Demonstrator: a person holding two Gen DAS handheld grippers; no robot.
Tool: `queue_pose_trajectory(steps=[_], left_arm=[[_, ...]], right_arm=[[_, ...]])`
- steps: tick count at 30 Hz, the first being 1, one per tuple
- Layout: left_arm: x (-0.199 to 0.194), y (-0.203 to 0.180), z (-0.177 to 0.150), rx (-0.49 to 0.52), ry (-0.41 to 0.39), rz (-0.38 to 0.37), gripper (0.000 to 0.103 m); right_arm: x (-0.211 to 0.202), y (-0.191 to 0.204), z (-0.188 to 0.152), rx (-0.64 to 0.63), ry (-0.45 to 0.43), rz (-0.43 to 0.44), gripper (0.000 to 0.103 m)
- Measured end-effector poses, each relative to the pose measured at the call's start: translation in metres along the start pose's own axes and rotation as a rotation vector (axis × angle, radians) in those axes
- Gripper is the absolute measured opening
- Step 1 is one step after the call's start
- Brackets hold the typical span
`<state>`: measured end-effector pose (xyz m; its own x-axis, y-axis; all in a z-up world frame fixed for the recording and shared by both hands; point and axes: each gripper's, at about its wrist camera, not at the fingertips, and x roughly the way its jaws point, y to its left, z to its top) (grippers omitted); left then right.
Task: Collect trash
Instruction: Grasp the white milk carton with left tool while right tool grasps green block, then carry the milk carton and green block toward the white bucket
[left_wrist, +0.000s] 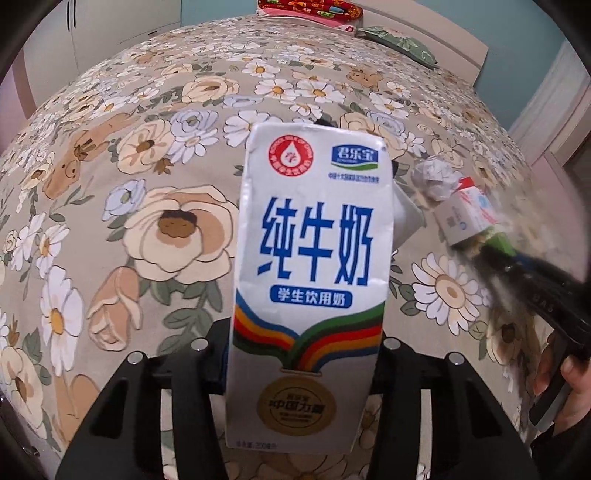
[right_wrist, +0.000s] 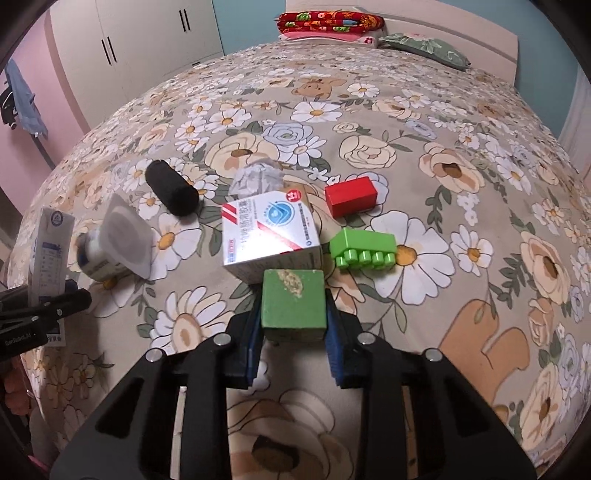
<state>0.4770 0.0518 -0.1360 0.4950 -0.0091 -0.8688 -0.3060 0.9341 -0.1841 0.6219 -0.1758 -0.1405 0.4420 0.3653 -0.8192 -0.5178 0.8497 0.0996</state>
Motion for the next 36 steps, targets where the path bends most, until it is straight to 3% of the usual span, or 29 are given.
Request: queue_pose_trajectory(steps=[10, 23, 36], left_arm=[[-0.073, 0.007, -0.003, 0.100, -0.073, -0.026, 0.050], [-0.215, 0.012, -0.013, 0.198, -0.261, -0.039, 0.050], [-0.342, 0.019, -0.039, 0.288, -0.419, -0.030, 0.050]], right_arm=[[-0.073, 0.021, -0.006, 0.005, -0.051, -0.040, 0.031], [-0.244, 0.085, -0.005, -0.038, -0.224, -0.119, 0.031], [-0.380, 0.157, -0.040, -0.094, -0.346, -0.183, 0.031]])
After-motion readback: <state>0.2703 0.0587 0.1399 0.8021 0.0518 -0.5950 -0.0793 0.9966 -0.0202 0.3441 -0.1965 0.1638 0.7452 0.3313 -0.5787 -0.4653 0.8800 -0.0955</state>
